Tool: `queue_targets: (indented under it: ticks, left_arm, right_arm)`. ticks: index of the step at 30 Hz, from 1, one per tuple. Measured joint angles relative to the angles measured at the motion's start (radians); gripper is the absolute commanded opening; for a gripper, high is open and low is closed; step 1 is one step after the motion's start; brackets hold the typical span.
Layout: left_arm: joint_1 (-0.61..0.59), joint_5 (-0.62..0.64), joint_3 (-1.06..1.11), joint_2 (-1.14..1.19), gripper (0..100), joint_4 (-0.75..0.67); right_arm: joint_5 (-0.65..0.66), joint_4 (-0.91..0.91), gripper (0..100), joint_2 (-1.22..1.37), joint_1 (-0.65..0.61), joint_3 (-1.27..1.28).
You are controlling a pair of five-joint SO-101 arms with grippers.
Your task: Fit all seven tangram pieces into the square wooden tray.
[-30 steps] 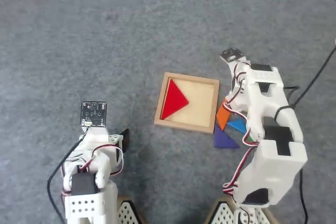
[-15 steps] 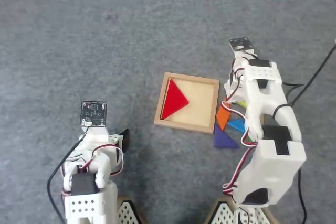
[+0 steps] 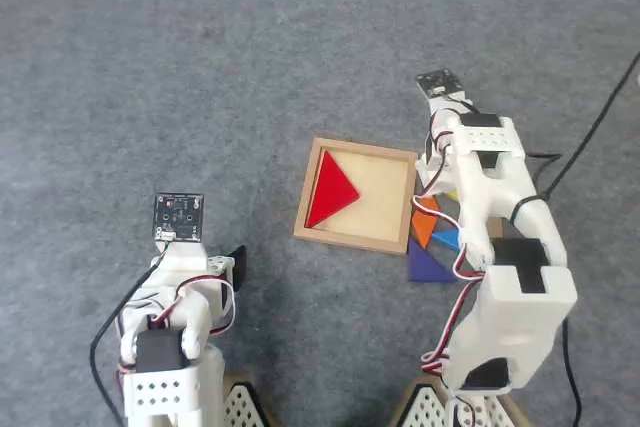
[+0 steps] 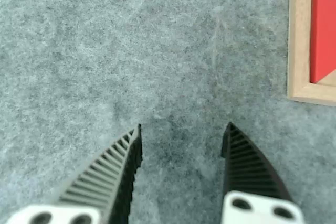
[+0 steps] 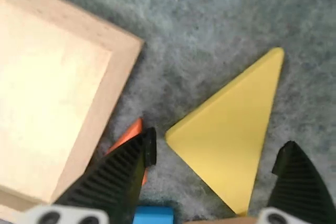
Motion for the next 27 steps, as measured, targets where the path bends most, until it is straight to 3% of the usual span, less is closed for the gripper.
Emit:
queue_targets:
  ticks: [13, 27]
  left_arm:
    - [0.0, 0.0, 0.0, 0.0, 24, 0.0]
    - [0.0, 0.0, 0.0, 0.0, 24, 0.0]
  right_arm:
    - [0.048, 0.041, 35.0, 0.181, -0.003, -0.207]
    - [0.106, 0.161, 35.0, 0.193, 0.021, -0.232]
